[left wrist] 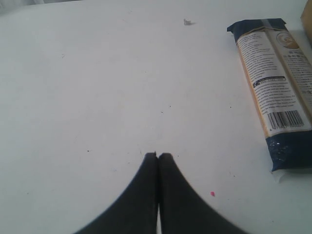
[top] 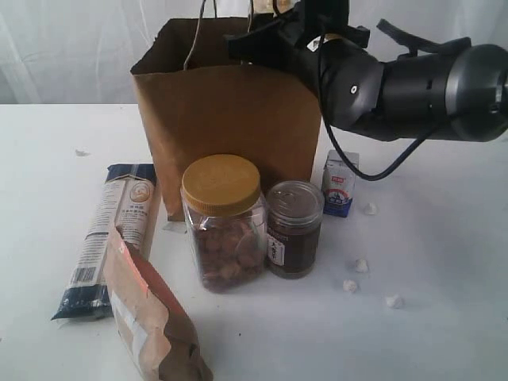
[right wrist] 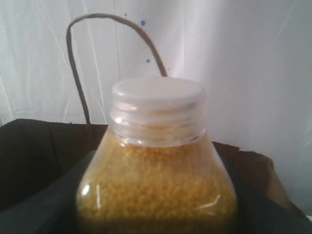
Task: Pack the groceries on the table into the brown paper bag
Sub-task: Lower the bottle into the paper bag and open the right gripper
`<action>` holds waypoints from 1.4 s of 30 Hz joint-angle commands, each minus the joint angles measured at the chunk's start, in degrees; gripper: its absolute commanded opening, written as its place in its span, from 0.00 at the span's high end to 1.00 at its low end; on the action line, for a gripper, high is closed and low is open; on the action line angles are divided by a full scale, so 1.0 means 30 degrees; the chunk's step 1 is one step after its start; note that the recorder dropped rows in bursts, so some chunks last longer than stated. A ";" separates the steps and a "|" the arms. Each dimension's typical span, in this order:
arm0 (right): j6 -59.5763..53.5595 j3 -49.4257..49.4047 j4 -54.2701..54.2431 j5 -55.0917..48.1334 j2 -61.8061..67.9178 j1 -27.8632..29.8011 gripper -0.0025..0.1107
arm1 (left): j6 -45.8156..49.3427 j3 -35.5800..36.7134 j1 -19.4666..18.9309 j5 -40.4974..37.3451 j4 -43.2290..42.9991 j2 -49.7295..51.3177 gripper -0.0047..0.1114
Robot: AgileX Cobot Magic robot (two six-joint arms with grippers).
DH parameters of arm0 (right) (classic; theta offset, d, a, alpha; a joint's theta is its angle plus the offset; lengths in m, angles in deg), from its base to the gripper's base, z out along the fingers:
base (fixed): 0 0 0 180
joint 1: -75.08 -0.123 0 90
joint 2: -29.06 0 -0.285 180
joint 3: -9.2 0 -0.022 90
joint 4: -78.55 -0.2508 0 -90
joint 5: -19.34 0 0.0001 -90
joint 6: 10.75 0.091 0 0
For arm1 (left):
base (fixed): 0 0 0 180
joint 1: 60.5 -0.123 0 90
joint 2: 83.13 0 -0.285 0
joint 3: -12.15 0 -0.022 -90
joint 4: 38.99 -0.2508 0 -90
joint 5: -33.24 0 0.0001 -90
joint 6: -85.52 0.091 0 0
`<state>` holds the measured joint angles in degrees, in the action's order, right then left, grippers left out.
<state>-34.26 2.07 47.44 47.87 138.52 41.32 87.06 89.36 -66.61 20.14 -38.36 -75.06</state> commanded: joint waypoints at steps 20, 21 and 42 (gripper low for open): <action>-0.0215 0.0133 0.0353 -0.0067 -0.0323 0.0064 0.35 | -0.0013 0.0000 0.0063 -0.0057 0.0100 -0.0095 0.96; -0.0215 0.0133 0.0353 -0.0282 -0.0323 0.0064 0.35 | -0.0013 0.0000 0.0063 -0.0057 0.0100 -0.0095 0.96; 0.0188 0.0133 0.0430 -0.2159 -0.3203 0.0064 0.35 | -0.0013 0.0000 0.0063 -0.0057 0.0100 -0.0095 0.96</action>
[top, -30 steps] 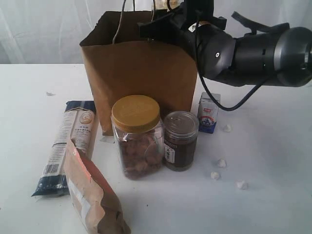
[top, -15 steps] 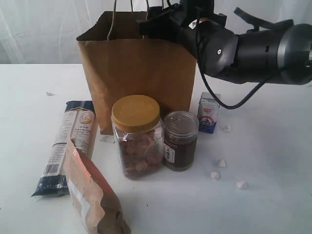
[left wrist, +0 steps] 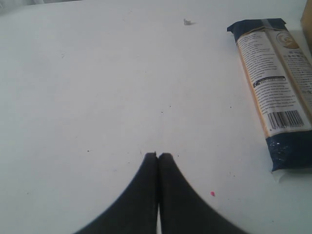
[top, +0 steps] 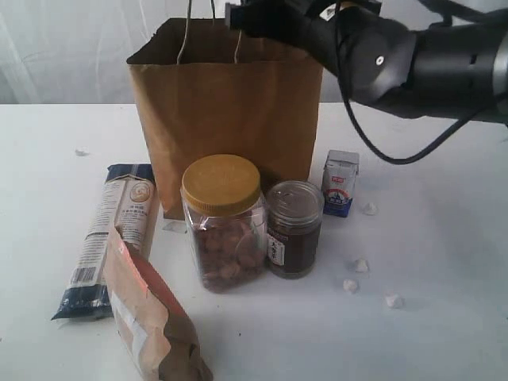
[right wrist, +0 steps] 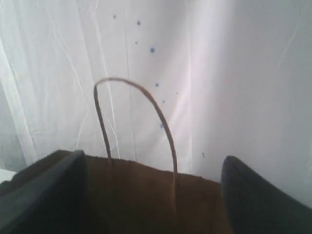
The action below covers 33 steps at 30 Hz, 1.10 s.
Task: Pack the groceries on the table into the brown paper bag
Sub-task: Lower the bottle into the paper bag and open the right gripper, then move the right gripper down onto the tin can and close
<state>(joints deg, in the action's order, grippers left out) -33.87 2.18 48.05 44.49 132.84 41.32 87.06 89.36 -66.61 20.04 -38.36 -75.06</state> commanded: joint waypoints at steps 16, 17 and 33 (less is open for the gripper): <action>-0.3792 0.0098 0.0405 -1.2216 -0.6837 0.0064 0.35 | -0.0013 0.0000 0.0063 -0.0023 0.0100 -0.0095 0.96; -0.3792 0.0098 0.0809 -1.2725 -0.7261 0.0064 0.35 | -0.0013 0.0000 0.0063 -0.0023 0.0100 -0.0095 0.96; 0.2596 0.0098 1.2097 -2.6083 -0.9031 0.0064 0.54 | -0.0013 0.0000 0.0063 -0.0023 0.0100 -0.0095 0.96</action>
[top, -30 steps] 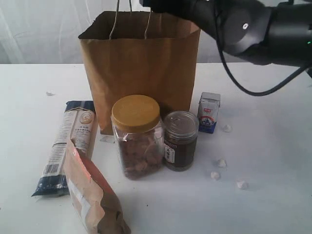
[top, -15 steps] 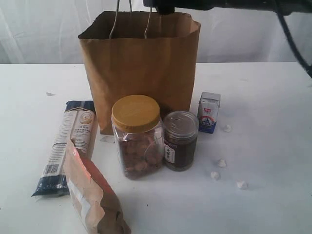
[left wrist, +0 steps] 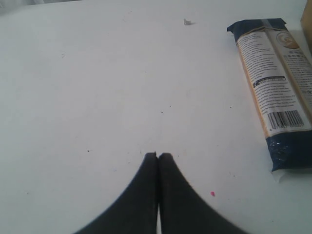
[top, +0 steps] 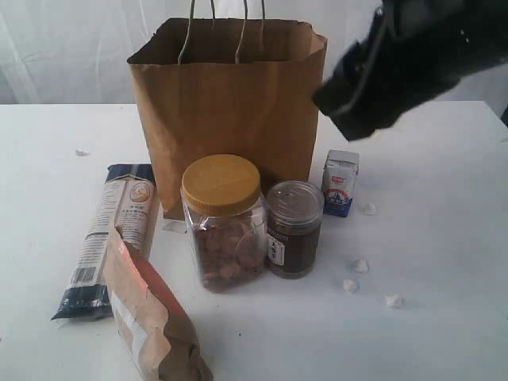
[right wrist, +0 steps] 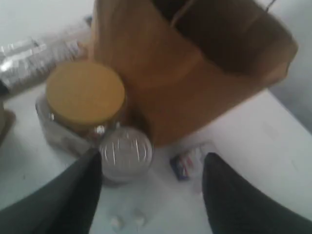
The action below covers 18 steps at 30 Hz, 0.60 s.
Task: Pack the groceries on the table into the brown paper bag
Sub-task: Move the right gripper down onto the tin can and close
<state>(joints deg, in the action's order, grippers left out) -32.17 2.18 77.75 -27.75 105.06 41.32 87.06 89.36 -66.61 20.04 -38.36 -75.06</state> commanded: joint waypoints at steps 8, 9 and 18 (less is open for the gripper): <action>0.3058 0.0098 0.2248 -0.2932 0.1249 0.0064 0.63 | -0.0013 0.0000 0.0063 -0.0023 0.0100 -0.0095 0.96; 0.3194 0.0098 0.2216 -0.3060 0.1442 0.0064 0.64 | -0.0013 0.0000 0.0063 -0.0023 0.0100 -0.0095 0.96; 0.3274 0.0098 0.2216 -0.3051 0.3777 0.0064 0.64 | -0.0013 0.0000 0.0063 -0.0023 0.0100 -0.0095 0.96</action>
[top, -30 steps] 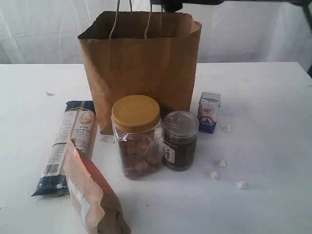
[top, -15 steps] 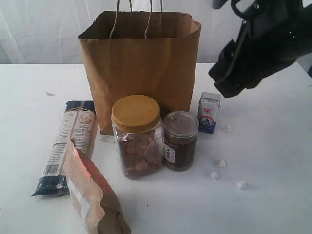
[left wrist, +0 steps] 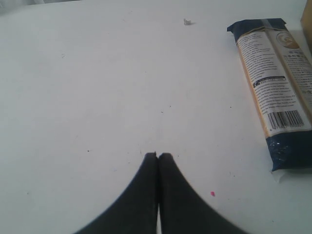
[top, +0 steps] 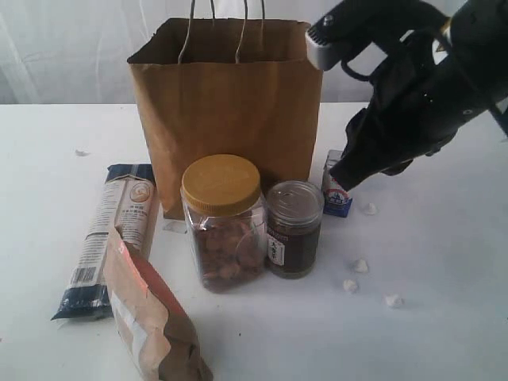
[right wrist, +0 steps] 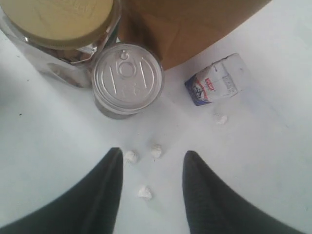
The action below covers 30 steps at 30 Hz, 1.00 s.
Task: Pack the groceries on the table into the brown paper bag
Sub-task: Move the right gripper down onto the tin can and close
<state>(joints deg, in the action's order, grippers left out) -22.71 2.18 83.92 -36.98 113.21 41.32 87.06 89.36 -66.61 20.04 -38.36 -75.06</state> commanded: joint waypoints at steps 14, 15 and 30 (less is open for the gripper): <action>0.0102 0.0098 -0.0247 0.3411 0.5253 0.0064 0.26 | -0.0013 0.0000 0.0063 -0.0023 0.0100 -0.0095 0.96; 0.0102 0.0098 -0.0259 0.3806 0.5580 0.0064 0.26 | -0.0013 0.0000 0.0063 -0.0023 0.0100 -0.0095 0.96; -0.0287 0.0098 -0.2268 0.5559 0.8284 0.0064 0.26 | -0.0013 0.0000 0.0063 -0.0023 0.0100 -0.0095 0.96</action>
<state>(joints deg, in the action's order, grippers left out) -22.89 2.18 77.39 -21.17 137.76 41.32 87.06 89.36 -66.61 20.04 -38.36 -75.06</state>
